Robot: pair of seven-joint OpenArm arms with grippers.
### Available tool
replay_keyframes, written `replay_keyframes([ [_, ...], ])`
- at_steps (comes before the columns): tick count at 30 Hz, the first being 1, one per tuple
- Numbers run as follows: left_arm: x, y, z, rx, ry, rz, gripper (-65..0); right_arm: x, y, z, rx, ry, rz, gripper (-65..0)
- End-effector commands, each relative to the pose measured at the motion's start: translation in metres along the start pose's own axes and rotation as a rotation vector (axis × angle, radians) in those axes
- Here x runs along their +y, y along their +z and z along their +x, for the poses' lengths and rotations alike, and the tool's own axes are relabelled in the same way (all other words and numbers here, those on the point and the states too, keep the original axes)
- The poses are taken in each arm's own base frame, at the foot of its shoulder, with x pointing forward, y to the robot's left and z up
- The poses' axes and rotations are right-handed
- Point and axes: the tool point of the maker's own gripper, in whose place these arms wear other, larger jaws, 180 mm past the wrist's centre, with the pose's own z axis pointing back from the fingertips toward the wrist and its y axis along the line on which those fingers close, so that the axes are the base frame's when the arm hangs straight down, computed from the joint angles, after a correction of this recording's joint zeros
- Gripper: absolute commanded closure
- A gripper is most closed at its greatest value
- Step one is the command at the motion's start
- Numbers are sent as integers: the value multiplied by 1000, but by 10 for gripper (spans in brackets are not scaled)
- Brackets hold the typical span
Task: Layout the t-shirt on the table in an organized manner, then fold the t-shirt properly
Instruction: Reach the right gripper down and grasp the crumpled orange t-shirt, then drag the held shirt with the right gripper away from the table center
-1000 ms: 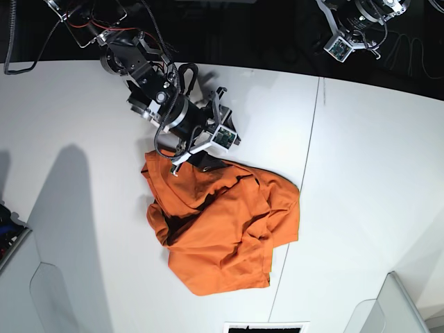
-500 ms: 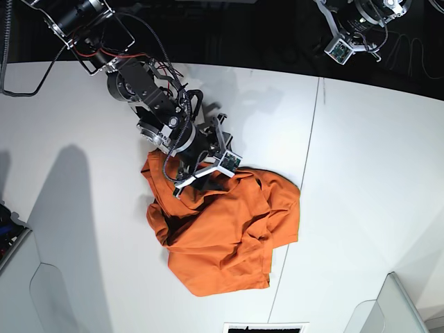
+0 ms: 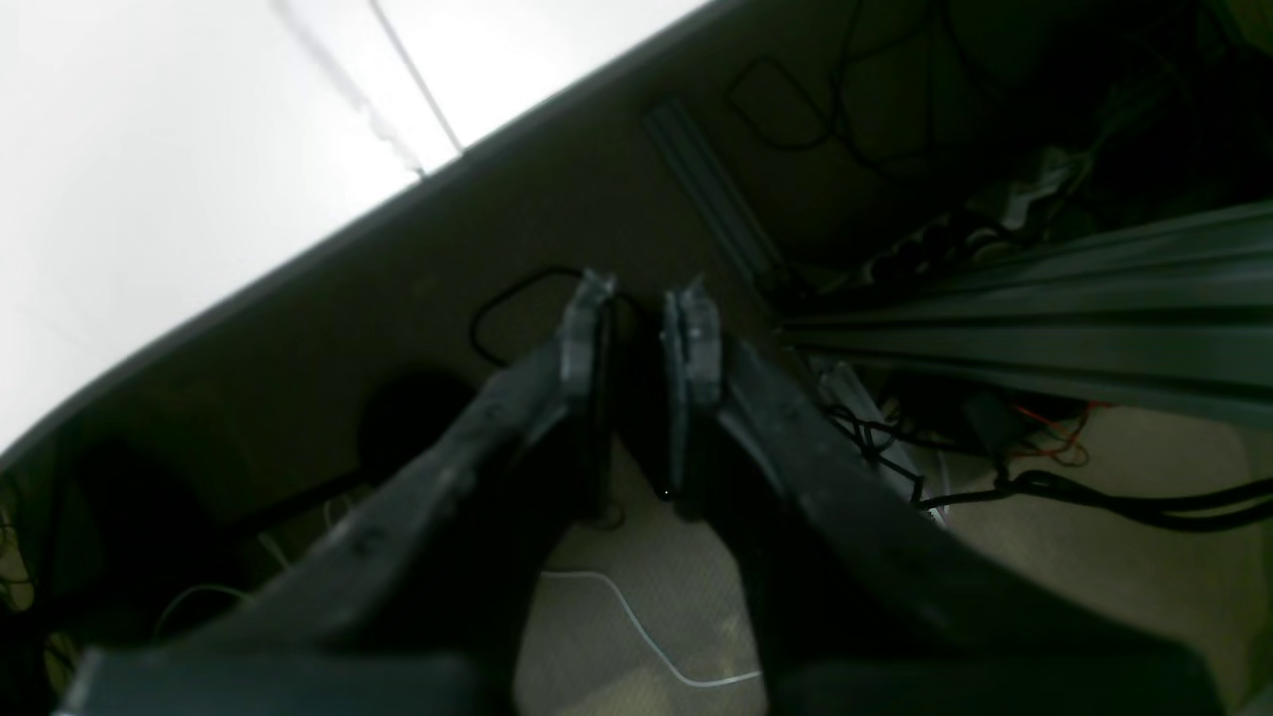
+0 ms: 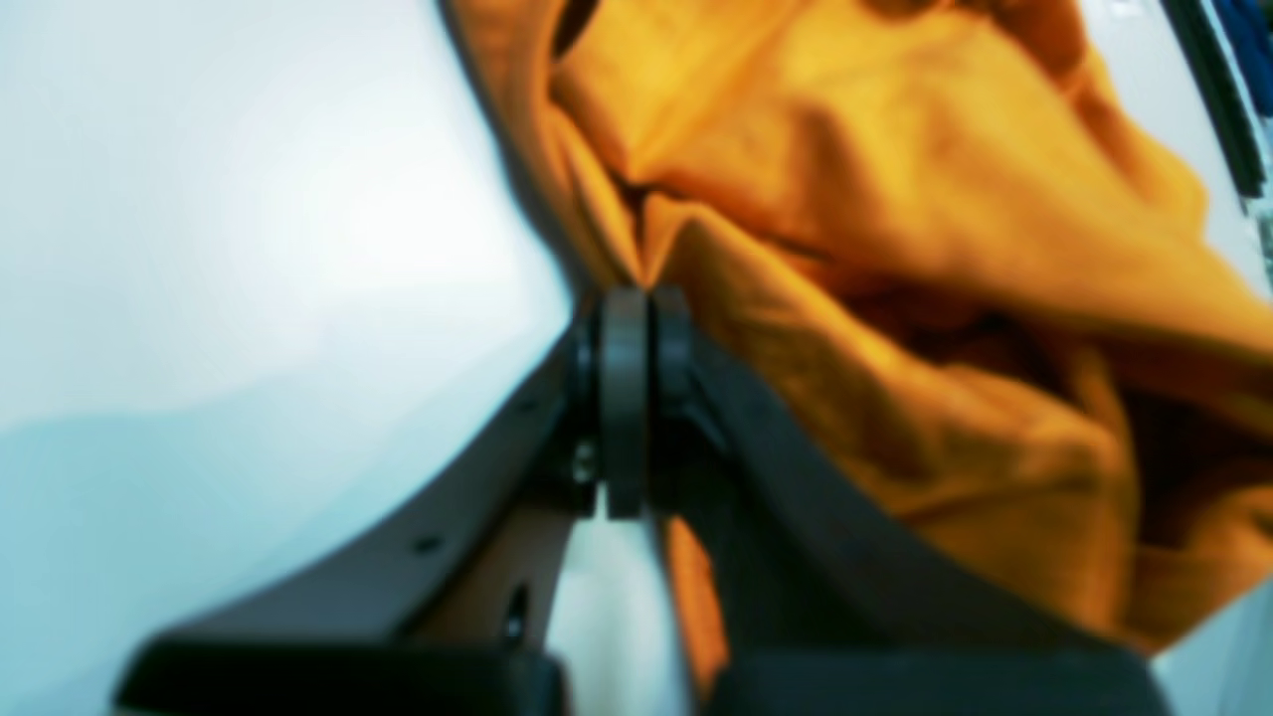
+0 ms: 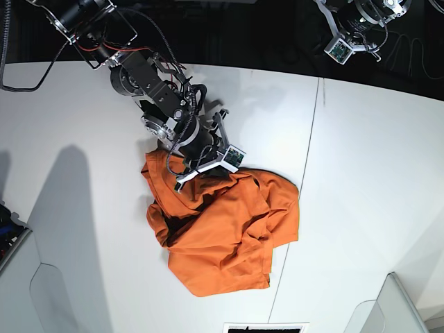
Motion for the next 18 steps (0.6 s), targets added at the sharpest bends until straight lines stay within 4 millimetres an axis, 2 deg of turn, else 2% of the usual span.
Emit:
replay_keyframes([
  [1,0,3,5,-18,-5,-2,-120,-22,3,27,-69,-2,-61,0],
  [6,0,3,1,-2,-4,-2,-120,-45,22,58,-86,-14,-129,0],
  [9,3,3,-6,41,1,13,-120,-55,34,73,-103,-92,-147,0],
  [13,20,6,-18,109,13,111,-120,-65,49,91,-148,-124,-182,0],
  [18,41,10,-27,166,-47,220,-119,-102,68,99,-165,-153,-324,0],
])
